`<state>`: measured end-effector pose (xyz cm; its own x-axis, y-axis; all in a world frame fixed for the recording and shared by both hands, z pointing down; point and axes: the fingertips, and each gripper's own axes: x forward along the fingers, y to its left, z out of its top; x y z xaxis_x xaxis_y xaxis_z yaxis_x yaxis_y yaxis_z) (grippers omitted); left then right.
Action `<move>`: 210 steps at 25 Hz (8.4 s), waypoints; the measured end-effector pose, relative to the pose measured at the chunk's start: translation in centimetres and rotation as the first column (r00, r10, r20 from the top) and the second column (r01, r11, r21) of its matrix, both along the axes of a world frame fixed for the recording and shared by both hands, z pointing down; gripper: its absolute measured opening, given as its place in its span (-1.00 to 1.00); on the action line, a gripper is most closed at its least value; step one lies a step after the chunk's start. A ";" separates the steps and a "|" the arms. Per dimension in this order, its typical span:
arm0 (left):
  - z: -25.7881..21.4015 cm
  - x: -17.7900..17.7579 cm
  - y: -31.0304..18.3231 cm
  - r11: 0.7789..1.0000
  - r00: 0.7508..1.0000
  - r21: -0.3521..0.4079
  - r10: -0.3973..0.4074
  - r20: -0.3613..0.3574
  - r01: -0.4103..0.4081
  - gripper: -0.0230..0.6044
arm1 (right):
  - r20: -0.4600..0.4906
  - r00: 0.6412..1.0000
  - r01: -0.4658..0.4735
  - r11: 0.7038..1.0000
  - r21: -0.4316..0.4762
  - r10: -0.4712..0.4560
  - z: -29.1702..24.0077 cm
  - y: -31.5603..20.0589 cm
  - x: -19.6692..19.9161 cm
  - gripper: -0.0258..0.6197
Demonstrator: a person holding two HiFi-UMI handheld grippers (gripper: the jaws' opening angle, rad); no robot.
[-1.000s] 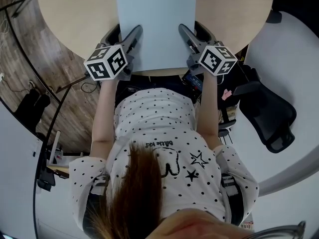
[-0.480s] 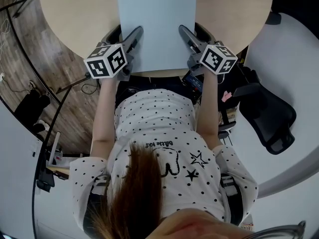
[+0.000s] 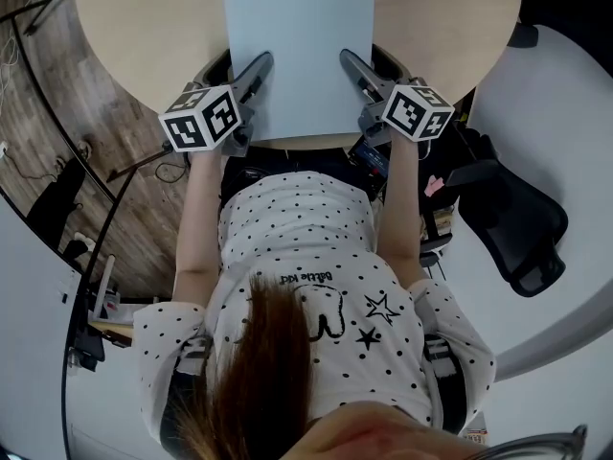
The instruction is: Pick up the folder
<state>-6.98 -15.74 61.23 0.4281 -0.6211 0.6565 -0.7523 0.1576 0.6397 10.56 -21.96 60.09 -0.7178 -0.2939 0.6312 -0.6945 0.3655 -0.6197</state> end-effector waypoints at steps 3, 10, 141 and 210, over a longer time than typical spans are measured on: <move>0.0 0.0 0.0 1.000 1.000 0.006 -0.003 -0.004 0.003 0.09 | 0.003 1.000 -0.005 1.000 0.010 0.005 0.0 0.0 0.1 -0.01; -0.2 0.0 -0.2 1.000 1.000 0.016 -0.004 0.000 0.004 0.09 | 0.006 0.999 -0.038 0.999 0.027 0.038 -0.2 -0.2 0.1 -0.01; -26.3 -3.9 -1.2 0.763 0.963 0.627 -0.260 0.076 0.157 0.09 | 0.166 0.985 -0.070 0.750 0.658 -0.054 -27.2 -1.5 -3.7 -0.02; -40.8 -2.4 2.1 0.529 0.945 0.844 -0.313 0.095 0.090 0.09 | 0.260 0.961 -0.168 0.541 0.824 -0.098 -40.5 2.5 -1.6 -0.02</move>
<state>-9.41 -13.59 20.45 0.1424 -0.9803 -0.1367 -0.8977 -0.1861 0.3993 8.95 -19.49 19.61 -0.7802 -0.6156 -0.1114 -0.5911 0.7837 -0.1910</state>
